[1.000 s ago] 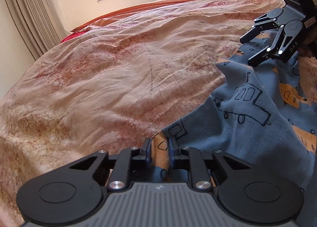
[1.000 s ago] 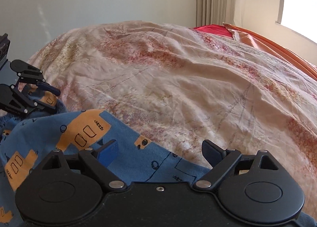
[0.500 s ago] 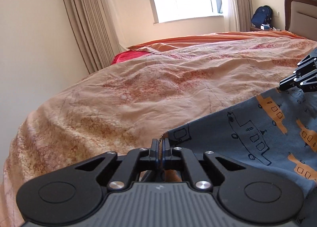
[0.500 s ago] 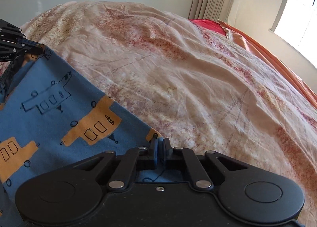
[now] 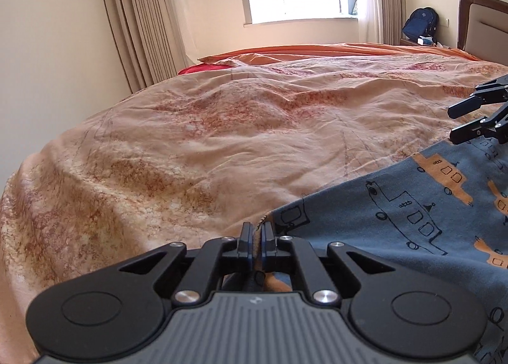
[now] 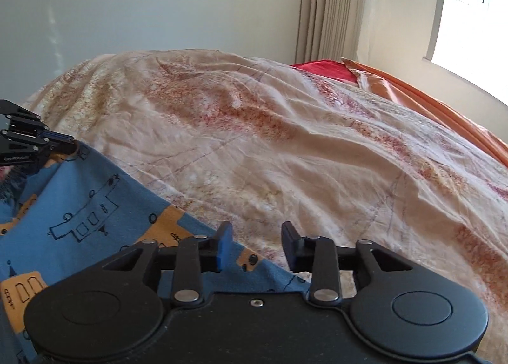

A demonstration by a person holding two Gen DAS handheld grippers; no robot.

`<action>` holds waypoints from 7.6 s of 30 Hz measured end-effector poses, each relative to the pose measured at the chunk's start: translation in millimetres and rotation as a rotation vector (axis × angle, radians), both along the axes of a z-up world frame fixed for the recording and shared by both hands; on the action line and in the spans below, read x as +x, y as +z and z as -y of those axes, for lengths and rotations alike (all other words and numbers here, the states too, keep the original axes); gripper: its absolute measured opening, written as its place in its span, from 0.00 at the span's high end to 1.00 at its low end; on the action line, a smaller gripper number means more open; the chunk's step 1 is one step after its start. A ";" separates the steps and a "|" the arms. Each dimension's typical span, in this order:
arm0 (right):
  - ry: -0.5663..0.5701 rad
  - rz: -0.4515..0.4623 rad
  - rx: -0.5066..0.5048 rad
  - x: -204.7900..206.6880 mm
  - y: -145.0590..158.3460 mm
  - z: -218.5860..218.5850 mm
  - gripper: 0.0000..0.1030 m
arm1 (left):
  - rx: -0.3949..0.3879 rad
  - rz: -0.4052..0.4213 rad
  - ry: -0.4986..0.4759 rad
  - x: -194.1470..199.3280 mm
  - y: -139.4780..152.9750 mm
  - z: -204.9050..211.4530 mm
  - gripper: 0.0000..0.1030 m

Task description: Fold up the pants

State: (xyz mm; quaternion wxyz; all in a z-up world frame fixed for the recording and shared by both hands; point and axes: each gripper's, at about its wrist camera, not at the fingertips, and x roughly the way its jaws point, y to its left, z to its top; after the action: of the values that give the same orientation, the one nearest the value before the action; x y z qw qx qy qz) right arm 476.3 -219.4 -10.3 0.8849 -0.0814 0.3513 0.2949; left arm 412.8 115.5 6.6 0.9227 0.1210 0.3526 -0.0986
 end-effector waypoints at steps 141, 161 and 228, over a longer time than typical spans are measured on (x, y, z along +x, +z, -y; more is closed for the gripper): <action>-0.383 0.256 -0.067 -420.3 19.9 94.1 0.01 | -0.270 0.298 -0.150 -320.0 19.1 121.9 0.00; -0.703 0.052 0.191 -404.7 -38.2 205.6 0.27 | 0.028 0.186 -0.530 -280.4 -22.3 289.5 0.22; -0.828 0.244 0.422 -385.3 24.0 256.1 0.94 | -0.061 0.130 -0.565 -293.3 -9.1 273.8 1.00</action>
State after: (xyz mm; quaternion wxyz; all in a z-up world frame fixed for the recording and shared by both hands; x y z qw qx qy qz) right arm 91.0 -475.5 13.7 0.9599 0.2130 0.1801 -0.0292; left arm 119.5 -158.3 -2.5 0.8826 0.1926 0.2417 -0.3543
